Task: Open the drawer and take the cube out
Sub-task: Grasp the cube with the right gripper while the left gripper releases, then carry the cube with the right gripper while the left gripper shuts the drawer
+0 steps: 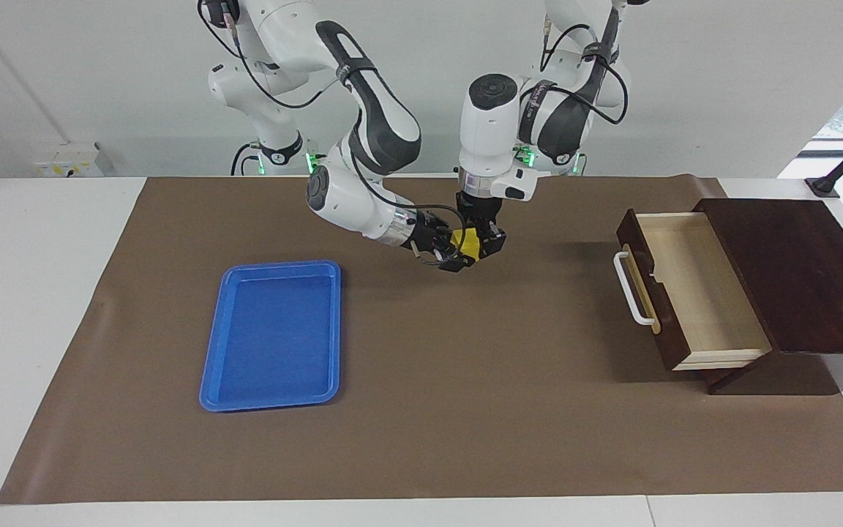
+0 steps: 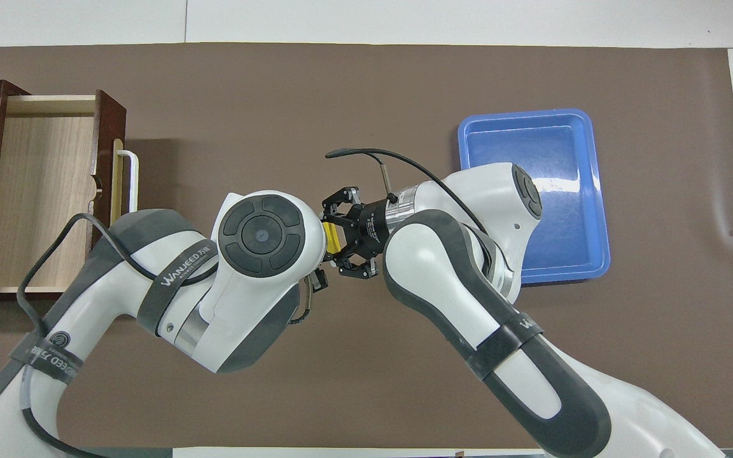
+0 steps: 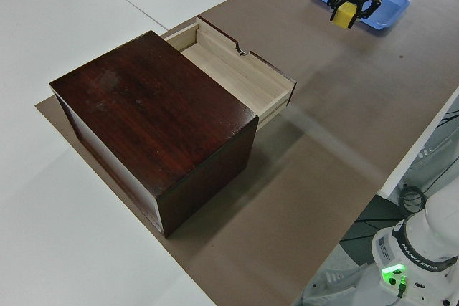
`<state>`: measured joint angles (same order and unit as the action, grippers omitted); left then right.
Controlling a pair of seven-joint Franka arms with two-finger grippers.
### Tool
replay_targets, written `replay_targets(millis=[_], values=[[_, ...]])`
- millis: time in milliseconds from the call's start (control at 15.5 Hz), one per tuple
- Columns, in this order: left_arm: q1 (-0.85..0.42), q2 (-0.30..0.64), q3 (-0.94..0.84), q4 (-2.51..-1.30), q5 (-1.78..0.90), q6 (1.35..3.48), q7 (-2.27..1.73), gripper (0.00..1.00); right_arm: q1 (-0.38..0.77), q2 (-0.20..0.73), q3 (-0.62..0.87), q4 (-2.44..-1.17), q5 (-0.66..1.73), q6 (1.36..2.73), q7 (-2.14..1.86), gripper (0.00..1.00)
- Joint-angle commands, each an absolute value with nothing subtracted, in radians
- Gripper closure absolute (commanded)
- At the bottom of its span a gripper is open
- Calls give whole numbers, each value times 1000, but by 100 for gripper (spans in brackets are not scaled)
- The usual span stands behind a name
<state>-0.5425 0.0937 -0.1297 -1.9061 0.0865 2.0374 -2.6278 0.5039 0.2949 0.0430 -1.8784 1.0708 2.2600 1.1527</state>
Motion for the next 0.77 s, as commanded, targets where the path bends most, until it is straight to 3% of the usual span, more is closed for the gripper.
replay_targets(millis=[0, 64, 129, 451, 708], values=[[-548, 84, -115, -1917, 71, 2052, -2623, 68, 503, 290, 49, -1870, 1091, 2266, 1132, 100], [-543, 84, -115, -1916, 71, 2052, -2620, 29, 502, 290, 49, -1868, 1092, 2266, 1132, 100], [-540, 87, -115, -1908, 71, 2051, -2620, 0, 500, 290, 49, -1864, 1094, 2264, 1132, 100], [-482, 78, -107, -1844, 75, 1961, -2407, 0, 483, 291, 46, -1848, 1097, 2253, 1135, 100], [-321, 57, -106, -1907, 77, 1956, -2104, 0, 343, 291, 41, -1848, 1092, 2186, 1143, 100]])
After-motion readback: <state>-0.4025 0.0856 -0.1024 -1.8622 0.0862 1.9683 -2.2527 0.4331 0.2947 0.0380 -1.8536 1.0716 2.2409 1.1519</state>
